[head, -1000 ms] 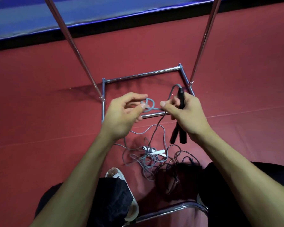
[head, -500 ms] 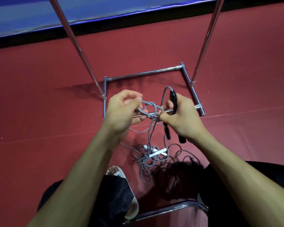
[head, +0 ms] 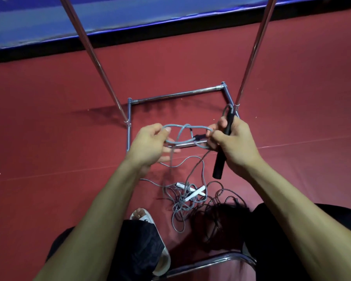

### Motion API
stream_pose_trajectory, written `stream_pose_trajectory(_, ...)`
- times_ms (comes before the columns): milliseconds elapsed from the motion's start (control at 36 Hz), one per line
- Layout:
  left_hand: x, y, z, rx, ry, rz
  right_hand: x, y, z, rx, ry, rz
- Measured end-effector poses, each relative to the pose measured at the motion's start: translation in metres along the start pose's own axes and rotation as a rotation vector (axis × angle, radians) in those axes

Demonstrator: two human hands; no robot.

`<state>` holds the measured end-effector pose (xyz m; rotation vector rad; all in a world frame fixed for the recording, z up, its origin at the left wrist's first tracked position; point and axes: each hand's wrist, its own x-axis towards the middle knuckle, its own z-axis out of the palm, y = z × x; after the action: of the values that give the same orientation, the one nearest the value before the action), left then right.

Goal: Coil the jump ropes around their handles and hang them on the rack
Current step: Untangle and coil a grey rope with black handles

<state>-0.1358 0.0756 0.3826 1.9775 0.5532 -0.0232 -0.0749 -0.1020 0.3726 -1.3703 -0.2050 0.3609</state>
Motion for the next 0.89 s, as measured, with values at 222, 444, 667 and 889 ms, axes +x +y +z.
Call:
stream_pose_trajectory(222, -0.001, 0.002, -0.014, -0.362, 0.07, -0.109, 0.001, 0.013, -0.009, -0.813, 0.042, -0.208)
stream_pose_trajectory(444, -0.007, 0.002, -0.036, -0.282, -0.155, -0.074, 0.008, 0.011, -0.021, -0.452, 0.172, -0.03)
stream_pose_trajectory(667, -0.005, -0.006, -0.033, 0.103, -0.01, 0.201, 0.004, -0.001, -0.018, -0.196, 0.163, 0.007)
stream_pose_trajectory(889, -0.021, 0.018, 0.017, -0.1, -0.191, 0.214, -0.009, -0.019, 0.01, 0.043, -0.08, -0.04)
